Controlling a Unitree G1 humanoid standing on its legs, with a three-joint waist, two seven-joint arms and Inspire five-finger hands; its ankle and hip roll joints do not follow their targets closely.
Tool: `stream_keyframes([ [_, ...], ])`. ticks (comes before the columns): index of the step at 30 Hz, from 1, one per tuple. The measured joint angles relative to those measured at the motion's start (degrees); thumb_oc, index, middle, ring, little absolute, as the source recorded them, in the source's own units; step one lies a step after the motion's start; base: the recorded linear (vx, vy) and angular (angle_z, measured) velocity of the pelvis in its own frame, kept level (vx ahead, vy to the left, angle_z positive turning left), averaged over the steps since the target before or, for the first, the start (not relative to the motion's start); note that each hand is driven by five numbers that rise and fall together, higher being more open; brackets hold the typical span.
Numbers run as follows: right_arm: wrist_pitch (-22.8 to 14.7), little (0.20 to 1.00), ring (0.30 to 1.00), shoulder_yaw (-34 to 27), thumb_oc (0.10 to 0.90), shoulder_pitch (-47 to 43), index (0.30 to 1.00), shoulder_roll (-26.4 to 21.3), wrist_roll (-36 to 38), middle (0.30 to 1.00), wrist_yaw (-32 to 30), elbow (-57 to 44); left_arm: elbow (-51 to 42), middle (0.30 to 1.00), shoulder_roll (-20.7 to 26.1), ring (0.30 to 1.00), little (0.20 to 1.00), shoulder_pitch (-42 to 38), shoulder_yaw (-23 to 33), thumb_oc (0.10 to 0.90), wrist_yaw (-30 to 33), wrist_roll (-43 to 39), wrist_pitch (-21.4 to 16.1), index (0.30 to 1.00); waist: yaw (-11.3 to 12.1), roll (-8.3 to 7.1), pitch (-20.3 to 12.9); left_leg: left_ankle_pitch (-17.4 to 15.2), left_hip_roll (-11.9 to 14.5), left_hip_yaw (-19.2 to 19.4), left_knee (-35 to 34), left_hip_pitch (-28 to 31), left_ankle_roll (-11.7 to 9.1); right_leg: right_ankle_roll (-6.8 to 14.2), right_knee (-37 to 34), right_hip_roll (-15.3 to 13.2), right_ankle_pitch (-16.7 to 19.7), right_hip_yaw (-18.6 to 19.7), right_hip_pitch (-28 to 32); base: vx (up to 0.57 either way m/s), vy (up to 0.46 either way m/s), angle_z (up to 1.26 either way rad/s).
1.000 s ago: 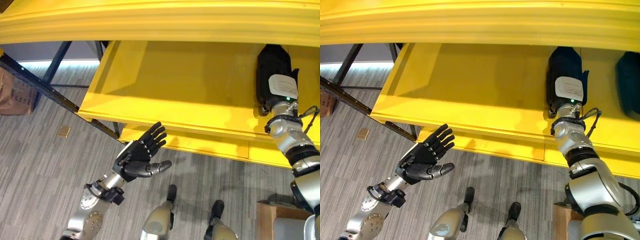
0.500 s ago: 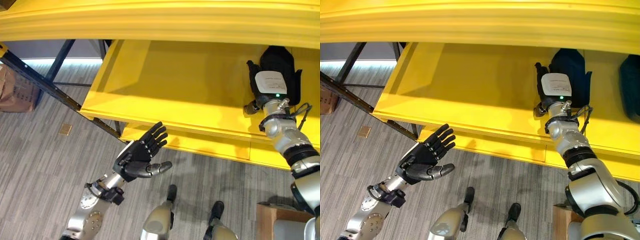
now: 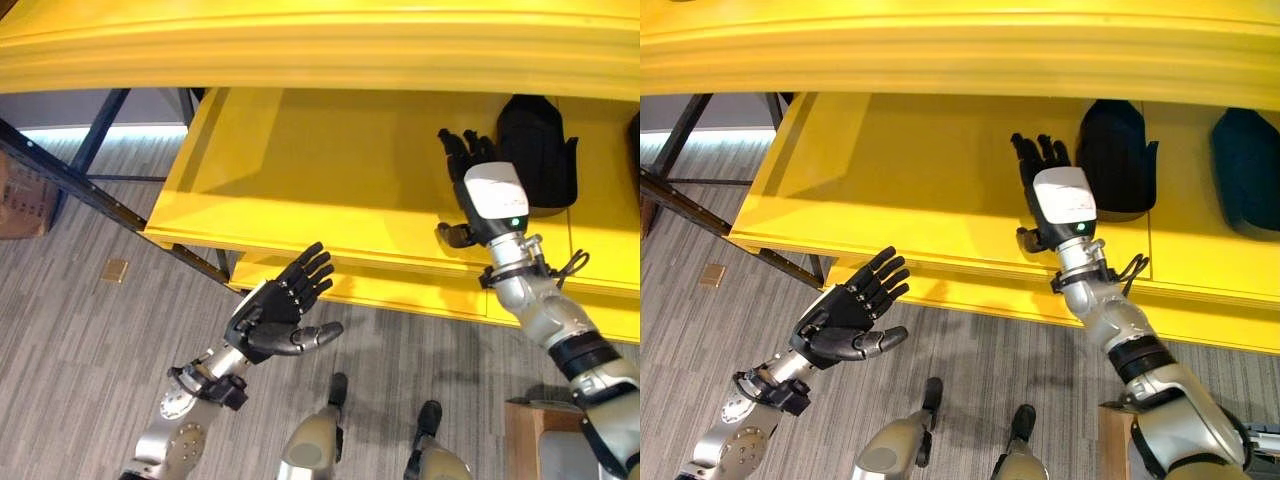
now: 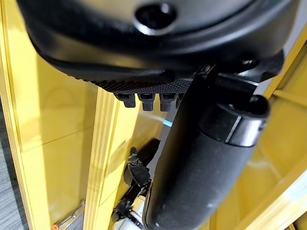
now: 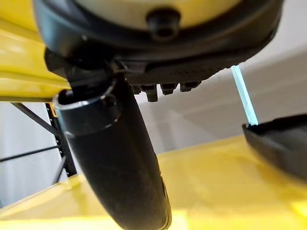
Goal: Move parts from the plastic box to the shelf.
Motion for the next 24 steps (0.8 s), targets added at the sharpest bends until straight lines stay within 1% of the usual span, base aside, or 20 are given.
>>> stream_keyframes([
  [1,-0.2,1.000,1.000,-0.8,0.900,2.0,1.000,0.6,0.5,1.000,0.5,-2.9,0.0,1.000,-0.3,1.000,1.000,0.2,0.0,0.900,0.1,0.0,-0.6,1.000,-0.3,-0.03,0.0,-0.1,0.0,0.2,0.0,0.1,0.1,0.0,0.0,-0.1,0.0,0.4,0.0,-0.03,0.143,-0.08],
  [2,-1.0,1.000,1.000,-3.0,0.900,6.5,1.000,2.3,1.7,1.000,1.5,-9.6,-0.1,1.000,-0.9,1.000,1.000,0.3,0.0,0.900,0.2,0.0,-1.3,1.000,-0.8,-0.19,0.1,-0.2,-0.1,0.5,0.0,0.3,0.2,0.0,0.0,-0.1,0.0,1.0,0.0,-0.04,0.168,-0.09],
  [3,-1.9,1.000,1.000,-3.9,0.900,9.3,1.000,3.7,2.2,1.000,1.8,-13.4,-0.1,1.000,-1.1,1.000,1.000,0.5,0.1,0.900,0.3,0.0,-1.6,1.000,-1.3,-0.37,0.1,-0.3,-0.2,0.7,0.0,0.5,0.2,0.0,0.0,-0.2,0.0,1.2,0.2,-0.05,0.263,-0.16],
  [4,-4.1,1.000,1.000,-3.9,0.900,14.6,1.000,4.5,3.8,1.000,3.0,-20.4,-0.3,1.000,-2.3,1.000,1.000,0.7,0.3,0.900,0.9,0.0,-1.7,1.000,-2.5,-0.86,0.0,-0.6,-0.3,1.2,-0.1,1.3,0.3,0.1,0.0,-0.4,0.0,1.5,0.8,-0.04,0.196,-0.12],
  [6,-5.1,1.000,1.000,-4.6,0.900,18.2,1.000,4.8,5.1,1.000,4.3,-24.7,-0.3,1.000,-3.6,1.000,1.000,0.7,0.7,0.900,1.2,0.1,-1.7,1.000,-3.6,-1.49,0.0,-0.8,-0.4,1.6,-0.2,2.0,0.4,0.1,0.0,-0.5,-0.1,1.7,1.3,-0.03,0.148,-0.09],
  [7,-5.6,1.000,1.000,-5.1,0.900,20.2,1.000,5.6,6.5,1.000,4.6,-26.4,-0.7,1.000,-4.2,1.000,1.000,1.2,1.0,0.900,1.2,0.1,-1.9,1.000,-3.9,-2.09,-0.3,-1.0,-0.4,1.7,-0.2,2.3,0.5,0.2,0.0,-0.5,-0.2,1.9,1.4,-0.05,0.182,-0.23],
  [8,-6.7,1.000,1.000,-5.3,0.900,23.1,1.000,6.4,8.6,1.000,5.0,-27.8,-0.8,1.000,-4.9,1.000,1.000,2.0,1.7,0.900,1.4,0.1,-2.7,1.000,-4.9,-3.45,-1.0,-1.6,-0.3,2.5,-0.6,3.0,0.8,0.2,0.0,-0.5,-0.2,2.9,1.4,-0.05,0.172,-0.25],
  [12,-6.8,1.000,1.000,-7.6,0.900,27.7,1.000,6.3,11.4,1.000,8.4,-28.6,-0.8,1.000,-4.9,1.000,1.000,2.1,2.2,0.900,1.4,0.5,-2.9,1.000,-6.3,-5.70,-2.3,-1.9,-0.3,4.0,-1.0,3.7,1.0,0.3,0.0,-0.8,-0.1,4.2,1.5,-0.08,0.222,-0.19],
  [14,-6.9,1.000,1.000,-8.4,0.900,29.6,1.000,6.1,11.8,1.000,9.1,-30.0,-0.8,1.000,-4.9,1.000,1.000,2.2,2.2,0.900,1.3,0.6,-2.9,1.000,-6.6,-6.11,-2.8,-2.0,-0.3,4.5,-1.0,4.0,1.0,0.3,0.0,-0.9,-0.1,4.4,1.4,-0.07,0.210,-0.13],
  [17,-7.1,1.000,1.000,-9.0,0.900,30.0,1.000,6.1,11.8,1.000,9.1,-30.4,-0.8,1.000,-4.8,1.000,1.000,2.3,2.2,0.900,1.0,0.6,-2.9,1.000,-7.7,-6.90,-3.9,-2.2,-0.5,4.9,-0.9,4.0,1.2,0.6,0.0,-1.2,0.1,4.8,1.3,-0.07,0.195,-0.07],
  [19,-7.3,1.000,1.000,-10.7,0.900,30.2,1.000,6.1,11.9,1.000,9.0,-30.9,-0.8,1.000,-4.7,1.000,1.000,2.0,2.0,0.900,0.6,0.6,-2.9,1.000,-7.9,-7.24,-4.1,-2.3,-0.8,5.5,-0.9,4.5,1.3,0.8,0.0,-1.5,0.3,5.1,1.3,-0.06,0.166,-0.13],
  [21,-7.3,1.000,1.000,-11.9,0.900,30.3,1.000,6.0,12.6,1.000,8.9,-32.1,-0.8,1.000,-4.6,1.000,1.000,2.0,2.0,0.900,0.1,0.6,-2.9,1.000,-8.1,-7.25,-4.1,-2.5,-1.1,6.1,-1.0,4.6,1.5,1.0,0.0,-1.8,0.4,5.7,1.3,-0.11,0.152,-0.15],
  [22,-7.3,1.000,1.000,-12.2,0.900,30.7,1.000,6.2,13.1,1.000,8.7,-32.8,-0.7,1.000,-4.6,1.000,1.000,2.0,1.7,0.900,0.0,0.6,-2.9,1.000,-8.7,-7.57,-4.3,-2.5,-1.4,6.7,-0.7,5.0,1.5,1.4,0.1,-1.8,0.7,6.1,0.9,-0.12,0.093,-0.28],
  [24,-8.2,1.000,1.000,-12.2,0.900,31.8,1.000,7.9,14.0,1.000,8.1,-34.3,-0.6,1.000,-4.4,1.000,1.000,2.3,1.3,0.900,0.0,0.9,-3.6,1.000,-9.0,-8.26,-4.6,-2.4,-1.4,9.0,-0.8,5.0,1.4,1.6,1.4,-1.8,1.1,6.3,-1.1,-0.12,0.063,-0.53],
])
